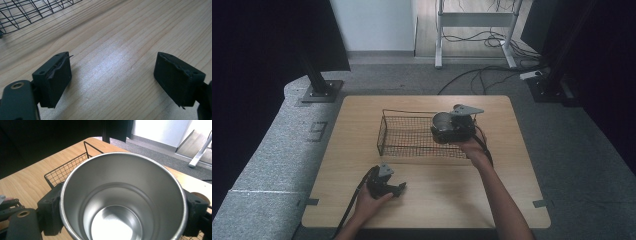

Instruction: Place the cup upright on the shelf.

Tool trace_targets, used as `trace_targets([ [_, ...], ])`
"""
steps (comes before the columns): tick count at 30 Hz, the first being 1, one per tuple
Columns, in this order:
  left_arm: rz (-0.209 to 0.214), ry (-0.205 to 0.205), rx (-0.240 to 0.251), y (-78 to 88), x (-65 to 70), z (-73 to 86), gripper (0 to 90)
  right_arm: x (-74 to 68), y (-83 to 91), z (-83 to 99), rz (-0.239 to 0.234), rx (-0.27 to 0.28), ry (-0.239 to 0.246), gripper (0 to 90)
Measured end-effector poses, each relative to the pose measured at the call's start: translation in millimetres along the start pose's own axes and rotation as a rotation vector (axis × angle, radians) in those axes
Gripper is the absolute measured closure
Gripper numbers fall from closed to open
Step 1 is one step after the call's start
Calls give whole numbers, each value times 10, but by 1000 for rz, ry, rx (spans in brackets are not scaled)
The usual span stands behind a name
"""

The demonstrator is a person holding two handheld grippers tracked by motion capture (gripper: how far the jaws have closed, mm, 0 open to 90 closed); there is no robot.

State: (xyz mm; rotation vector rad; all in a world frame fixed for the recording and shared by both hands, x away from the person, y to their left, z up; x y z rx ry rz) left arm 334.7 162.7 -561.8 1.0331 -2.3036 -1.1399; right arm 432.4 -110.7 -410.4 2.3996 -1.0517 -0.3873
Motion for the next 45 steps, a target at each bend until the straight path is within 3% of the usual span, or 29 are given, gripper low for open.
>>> trace_targets([
  [24, -1, 0, 1, -1, -1, 0, 145, 266, -251, -16, 29, -33, -39, 146],
  [34, 1, -1, 1, -1, -1, 0, 145, 413, -424, 34, 57, -64, -93, 146],
  [45, 3, -3, 0, 0, 0, 0, 145, 392, -569, 133, 66, -101, -89, 146],
])
Point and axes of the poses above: each handheld gripper's, and its own axes: y roughly backward along the jaws, z roughly out of its underside, x roughly to its right, the point moved 2 cm from there along -y, roughly forward along the jaws, and after that the axes turned 6 degrees about -x, right-handed, at the moved point
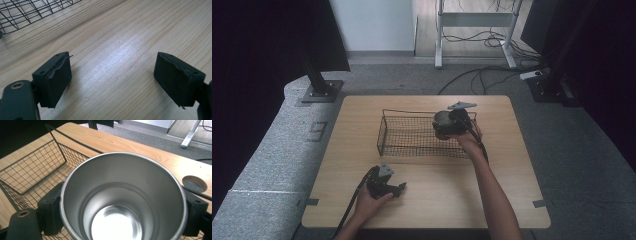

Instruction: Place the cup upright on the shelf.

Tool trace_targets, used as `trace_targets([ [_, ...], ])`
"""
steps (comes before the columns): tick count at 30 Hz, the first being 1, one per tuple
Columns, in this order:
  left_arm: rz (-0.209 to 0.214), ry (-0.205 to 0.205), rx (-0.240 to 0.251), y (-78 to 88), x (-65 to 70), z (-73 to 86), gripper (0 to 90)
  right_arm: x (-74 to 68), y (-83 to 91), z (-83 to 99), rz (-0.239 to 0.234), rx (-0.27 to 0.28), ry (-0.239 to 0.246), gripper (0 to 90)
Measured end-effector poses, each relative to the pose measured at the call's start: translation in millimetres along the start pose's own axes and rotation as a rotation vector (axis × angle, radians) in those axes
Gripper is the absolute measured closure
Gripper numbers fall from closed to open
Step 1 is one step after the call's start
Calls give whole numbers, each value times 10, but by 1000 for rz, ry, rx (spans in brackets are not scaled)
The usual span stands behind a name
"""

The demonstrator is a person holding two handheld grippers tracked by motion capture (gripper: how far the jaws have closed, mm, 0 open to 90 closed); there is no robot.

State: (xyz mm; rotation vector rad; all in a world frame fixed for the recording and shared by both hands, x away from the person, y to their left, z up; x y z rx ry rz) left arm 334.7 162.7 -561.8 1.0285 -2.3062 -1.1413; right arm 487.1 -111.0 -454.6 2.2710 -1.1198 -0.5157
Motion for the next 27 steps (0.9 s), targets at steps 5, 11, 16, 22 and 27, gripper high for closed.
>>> trace_targets([
  [5, 0, 0, 0, 0, 0, 0, 145, -6, -81, 44, 3, -20, 0, 146],
  [11, 0, 0, 0, 0, 0, 0, 145, 31, -134, 82, 10, -33, -33, 145],
  [16, 0, 0, 0, 0, 0, 0, 145, 46, -158, 99, 10, -39, -43, 145],
  [22, 0, 0, 0, 0, 0, 0, 145, 28, -225, 138, 18, -62, -30, 145],
  [27, 0, 0, 1, -1, 0, 0, 145, 26, -269, 174, 17, -64, -28, 145],
])
Point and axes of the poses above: each handheld gripper's, and its own axes: y roughly backward along the jaws, z roughly out of its underside, x roughly to its right, the point moved 2 cm from there along -y, roughly forward along the jaws, and after that the axes turned 6 degrees about -x, right-handed, at the moved point
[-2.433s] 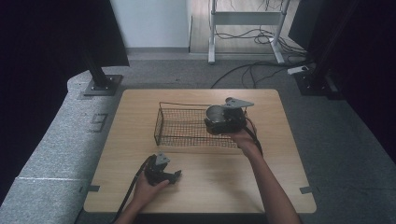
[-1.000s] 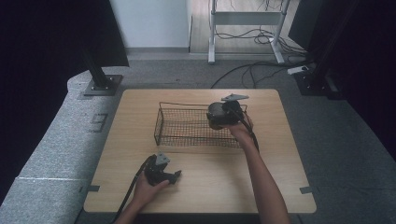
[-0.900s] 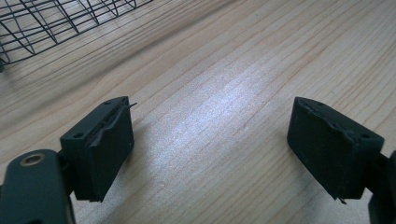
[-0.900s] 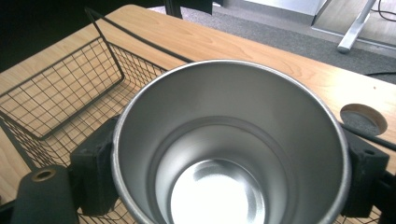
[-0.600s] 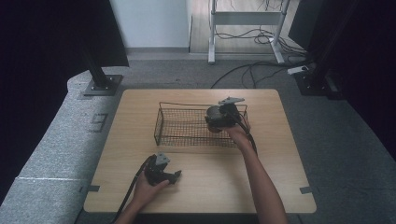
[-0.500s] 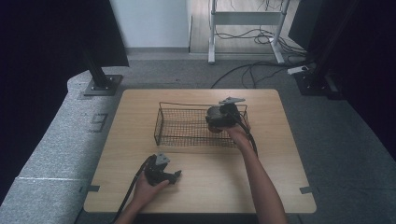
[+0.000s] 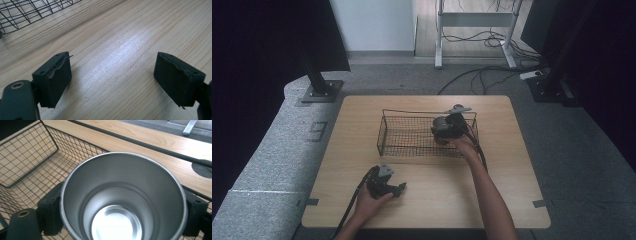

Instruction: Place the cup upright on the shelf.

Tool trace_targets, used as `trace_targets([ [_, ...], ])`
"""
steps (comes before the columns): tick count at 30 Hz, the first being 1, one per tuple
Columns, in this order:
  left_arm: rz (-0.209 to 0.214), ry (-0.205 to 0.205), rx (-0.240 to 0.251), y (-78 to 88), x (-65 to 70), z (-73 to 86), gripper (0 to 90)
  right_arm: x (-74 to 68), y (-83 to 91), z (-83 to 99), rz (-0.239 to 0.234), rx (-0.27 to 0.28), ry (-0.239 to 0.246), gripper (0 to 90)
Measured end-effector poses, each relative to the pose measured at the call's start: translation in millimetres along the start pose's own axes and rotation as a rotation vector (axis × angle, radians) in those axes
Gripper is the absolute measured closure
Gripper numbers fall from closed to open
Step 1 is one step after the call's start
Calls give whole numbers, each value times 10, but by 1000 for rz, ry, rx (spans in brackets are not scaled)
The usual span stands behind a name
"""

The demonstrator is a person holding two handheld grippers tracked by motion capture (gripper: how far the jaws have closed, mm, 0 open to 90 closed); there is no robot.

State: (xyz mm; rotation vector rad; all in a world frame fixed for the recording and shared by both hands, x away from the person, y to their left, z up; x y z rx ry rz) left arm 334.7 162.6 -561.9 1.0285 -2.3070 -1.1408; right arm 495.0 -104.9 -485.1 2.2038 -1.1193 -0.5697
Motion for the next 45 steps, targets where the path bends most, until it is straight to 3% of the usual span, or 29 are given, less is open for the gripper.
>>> trace_targets([
  [15, 0, 0, 0, 0, 0, 0, 145, 44, -34, 29, 4, -34, -7, 144],
  [45, 0, -2, 0, 0, 0, 0, 145, 27, -151, 4, 61, -137, 26, 142],
])
Point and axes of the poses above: each handheld gripper's, and its own axes: y roughly backward along the jaws, z roughly out of its underside, x roughly to its right, the point moved 2 cm from there along -y, roughly forward along the jaws, and after that the axes turned 6 degrees about -x, right-handed, at the moved point
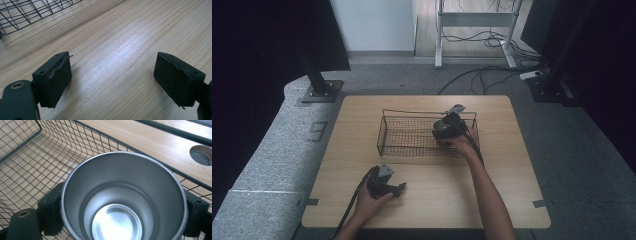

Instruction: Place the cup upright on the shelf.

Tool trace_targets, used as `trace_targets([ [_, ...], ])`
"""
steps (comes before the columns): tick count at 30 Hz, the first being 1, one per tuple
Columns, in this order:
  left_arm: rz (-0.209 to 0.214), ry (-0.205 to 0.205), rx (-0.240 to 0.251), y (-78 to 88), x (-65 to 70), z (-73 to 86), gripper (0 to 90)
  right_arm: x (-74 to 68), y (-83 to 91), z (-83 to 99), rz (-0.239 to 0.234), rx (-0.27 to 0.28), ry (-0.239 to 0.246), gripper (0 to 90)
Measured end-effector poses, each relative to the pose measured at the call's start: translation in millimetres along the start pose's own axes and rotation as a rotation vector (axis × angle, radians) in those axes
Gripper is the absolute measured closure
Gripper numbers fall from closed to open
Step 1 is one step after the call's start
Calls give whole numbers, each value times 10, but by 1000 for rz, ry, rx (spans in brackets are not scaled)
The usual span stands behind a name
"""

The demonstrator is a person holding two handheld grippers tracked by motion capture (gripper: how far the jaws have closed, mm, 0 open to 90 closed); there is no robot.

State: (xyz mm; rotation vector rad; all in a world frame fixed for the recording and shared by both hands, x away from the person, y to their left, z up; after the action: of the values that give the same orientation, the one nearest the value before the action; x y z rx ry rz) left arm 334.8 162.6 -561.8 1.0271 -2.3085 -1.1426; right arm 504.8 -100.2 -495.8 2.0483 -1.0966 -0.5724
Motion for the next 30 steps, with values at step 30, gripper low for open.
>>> trace_targets([
  [30, -1, -1, -1, 1, -1, 0, 145, -8, -44, -13, 40, -119, 28, 126],
])
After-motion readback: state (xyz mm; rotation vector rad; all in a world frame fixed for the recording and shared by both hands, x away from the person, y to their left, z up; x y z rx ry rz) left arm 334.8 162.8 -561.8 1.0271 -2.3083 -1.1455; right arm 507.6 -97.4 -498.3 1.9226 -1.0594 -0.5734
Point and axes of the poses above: each handheld gripper's, and its own axes: y roughly backward along the jaws, z roughly out of its underside, x roughly to its right, the point moved 2 cm from there along -y, roughly forward along the jaws, and after that the axes turned 6 degrees about -x, right-handed, at the moved point
